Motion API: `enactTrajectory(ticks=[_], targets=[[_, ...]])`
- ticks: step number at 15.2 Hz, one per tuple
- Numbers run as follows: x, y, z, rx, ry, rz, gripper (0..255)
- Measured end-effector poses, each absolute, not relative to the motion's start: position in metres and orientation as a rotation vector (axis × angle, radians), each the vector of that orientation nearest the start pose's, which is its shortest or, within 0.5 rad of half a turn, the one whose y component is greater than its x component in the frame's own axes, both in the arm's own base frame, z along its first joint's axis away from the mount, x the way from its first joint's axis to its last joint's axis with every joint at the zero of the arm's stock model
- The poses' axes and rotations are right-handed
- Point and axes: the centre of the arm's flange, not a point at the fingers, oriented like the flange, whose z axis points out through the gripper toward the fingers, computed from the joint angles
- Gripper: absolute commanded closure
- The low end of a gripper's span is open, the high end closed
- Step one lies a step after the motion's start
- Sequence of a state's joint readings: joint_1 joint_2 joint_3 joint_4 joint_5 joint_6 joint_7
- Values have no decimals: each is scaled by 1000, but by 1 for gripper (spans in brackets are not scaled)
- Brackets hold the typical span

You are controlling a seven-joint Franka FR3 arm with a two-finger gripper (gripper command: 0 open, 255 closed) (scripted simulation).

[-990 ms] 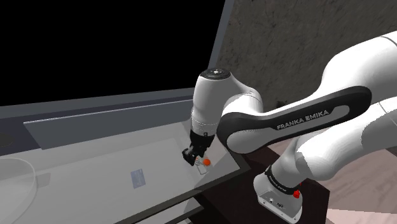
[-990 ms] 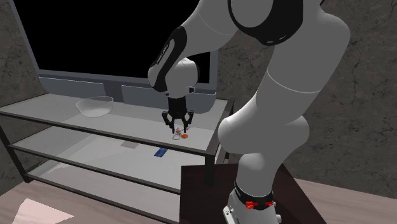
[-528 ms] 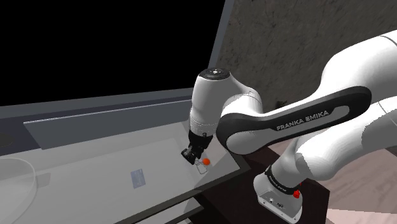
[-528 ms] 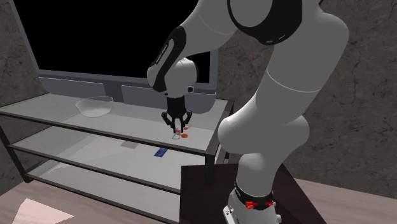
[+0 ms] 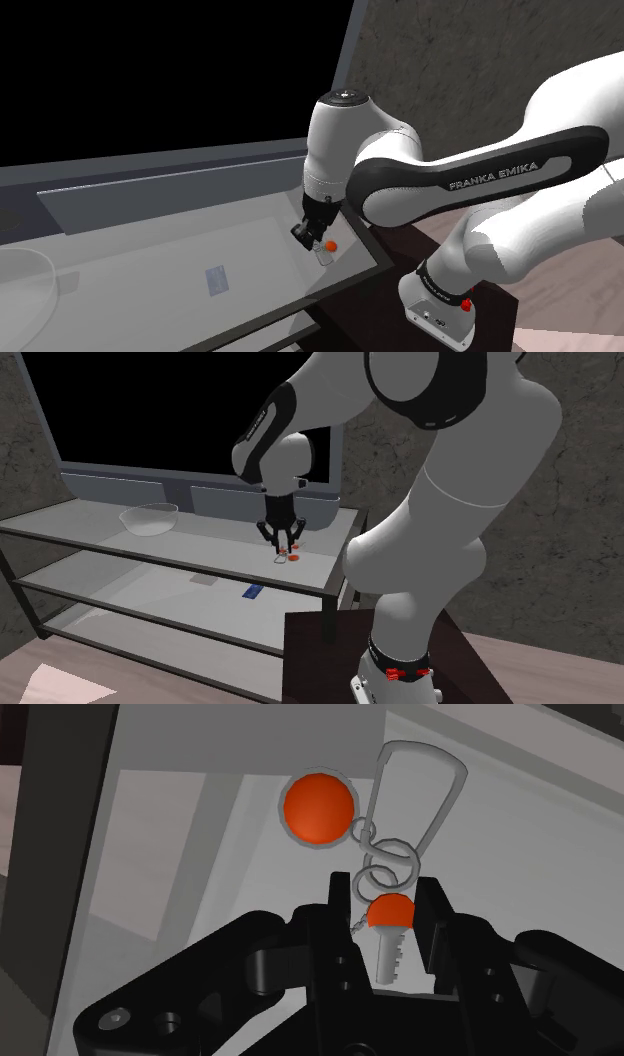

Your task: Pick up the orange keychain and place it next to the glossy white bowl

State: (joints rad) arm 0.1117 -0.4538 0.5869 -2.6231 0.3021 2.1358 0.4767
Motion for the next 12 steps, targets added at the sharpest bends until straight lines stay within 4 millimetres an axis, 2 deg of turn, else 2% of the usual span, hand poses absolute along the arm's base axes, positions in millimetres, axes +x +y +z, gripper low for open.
enactTrajectory(ticks=[12], targets=[[293, 253, 429, -3180, 18, 108, 255]])
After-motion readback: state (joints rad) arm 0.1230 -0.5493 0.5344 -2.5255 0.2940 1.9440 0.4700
